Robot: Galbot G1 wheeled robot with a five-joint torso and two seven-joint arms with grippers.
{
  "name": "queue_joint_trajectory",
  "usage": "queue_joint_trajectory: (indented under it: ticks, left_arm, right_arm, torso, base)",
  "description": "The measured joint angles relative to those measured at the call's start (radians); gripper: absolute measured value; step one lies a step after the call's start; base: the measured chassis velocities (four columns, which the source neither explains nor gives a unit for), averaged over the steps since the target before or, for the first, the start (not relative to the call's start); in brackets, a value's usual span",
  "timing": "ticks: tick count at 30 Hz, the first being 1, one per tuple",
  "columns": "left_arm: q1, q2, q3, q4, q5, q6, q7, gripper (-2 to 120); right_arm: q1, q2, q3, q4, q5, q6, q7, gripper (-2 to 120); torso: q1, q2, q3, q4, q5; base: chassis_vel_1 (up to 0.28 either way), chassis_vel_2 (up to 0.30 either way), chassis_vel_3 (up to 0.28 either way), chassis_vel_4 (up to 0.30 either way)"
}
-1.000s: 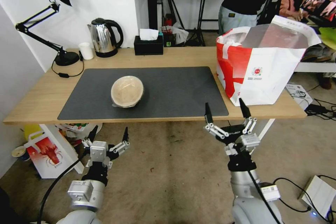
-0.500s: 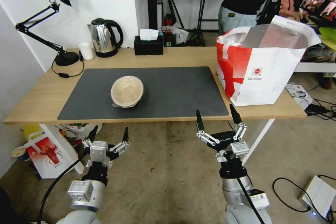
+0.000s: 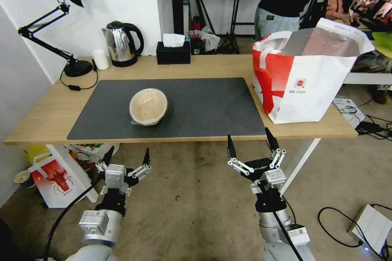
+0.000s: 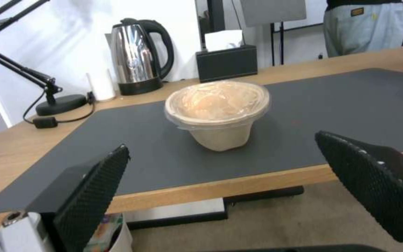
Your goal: Pick up the trash from the table and place it into the takeout bag.
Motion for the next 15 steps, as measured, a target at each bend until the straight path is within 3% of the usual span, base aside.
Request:
queue_joint_trajectory:
  ticks: [15]
  left_arm:
    - [0.000, 0.000, 0.000, 0.000, 0.000, 0.000, 0.000, 100]
  right_arm:
    - [-0.043, 0.007, 0.008, -0.059, -0.014, 0.047, 0.022, 100]
  torso:
    - [0.000, 0.000, 0.000, 0.0001, -0.0001]
  base:
    - [0.000, 0.000, 0.000, 0.000]
